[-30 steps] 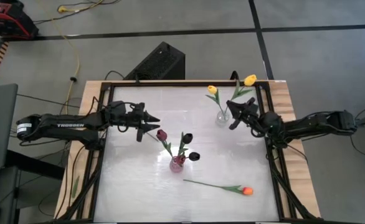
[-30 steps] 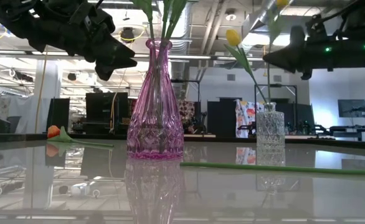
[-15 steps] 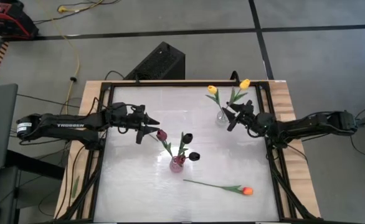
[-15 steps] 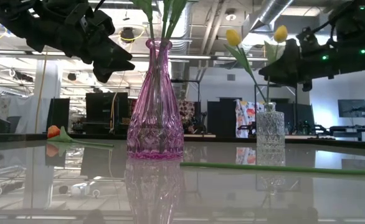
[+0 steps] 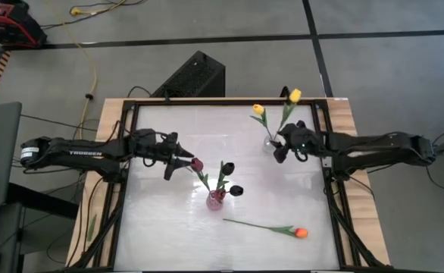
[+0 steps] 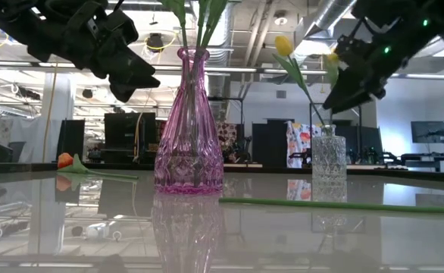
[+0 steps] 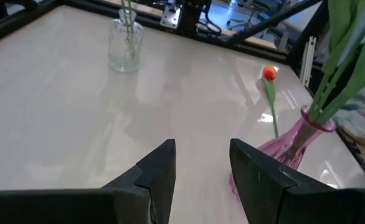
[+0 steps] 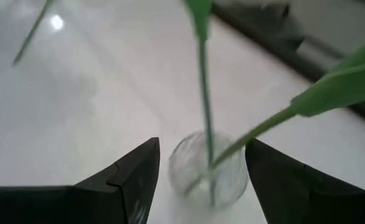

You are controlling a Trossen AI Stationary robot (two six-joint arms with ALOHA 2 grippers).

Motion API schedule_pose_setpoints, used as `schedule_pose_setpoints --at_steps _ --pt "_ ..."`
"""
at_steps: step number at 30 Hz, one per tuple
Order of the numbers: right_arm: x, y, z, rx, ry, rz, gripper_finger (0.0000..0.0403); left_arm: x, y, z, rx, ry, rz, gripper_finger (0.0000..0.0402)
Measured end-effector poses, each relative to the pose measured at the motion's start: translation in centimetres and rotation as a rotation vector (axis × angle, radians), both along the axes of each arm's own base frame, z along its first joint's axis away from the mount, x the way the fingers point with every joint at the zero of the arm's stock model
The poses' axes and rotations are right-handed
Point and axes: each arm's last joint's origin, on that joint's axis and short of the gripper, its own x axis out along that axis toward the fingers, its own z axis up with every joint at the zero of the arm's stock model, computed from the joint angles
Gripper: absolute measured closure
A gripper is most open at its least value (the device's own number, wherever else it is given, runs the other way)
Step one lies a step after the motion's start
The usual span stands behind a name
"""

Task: Sort flowers into vase by color
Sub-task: Put the yellow flower into the transparent vase, then put the bottom orange flower into the transparent vase

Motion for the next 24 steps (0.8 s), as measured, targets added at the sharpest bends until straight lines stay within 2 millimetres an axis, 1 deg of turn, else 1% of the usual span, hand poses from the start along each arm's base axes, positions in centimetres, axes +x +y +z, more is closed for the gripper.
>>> schedule_pose_setpoints --at_steps 3,7,9,11,14,18,21,24 --pt "-0.2 0.5 1.4 0.103 0.041 0.050 0.0139 0.0 -0.3 -0.2 0.013 0.016 0.005 0.0262" --pt "-0.2 1.4 3.1 0.245 0.044 0.129 0.0139 0.1 -0.8 -0.2 0.034 0.022 0.011 0.0262" --pt "-0.1 2.2 3.8 0.318 0.020 0.201 0.0140 0.2 -1.2 -0.2 0.038 0.022 -0.004 0.0262" --pt "0.1 3.3 4.0 0.390 0.001 0.274 0.0142 0.2 -1.7 -0.3 0.039 0.022 -0.028 0.0262" --pt "0.4 5.4 4.0 0.473 -0.011 0.359 0.0143 0.1 -2.4 -0.8 0.055 0.039 -0.043 0.0262" --pt "0.7 8.6 3.7 0.560 0.004 0.432 0.0143 -0.1 -3.0 -1.5 0.072 0.065 0.004 0.0262" --pt "1.5 11.4 3.1 0.581 -0.001 0.484 0.0143 0.0 -3.5 -1.6 0.063 0.067 0.027 0.0262" --pt "2.7 14.4 1.9 0.550 -0.011 0.540 0.0144 0.3 -4.5 -1.9 0.063 0.077 0.017 0.0262"
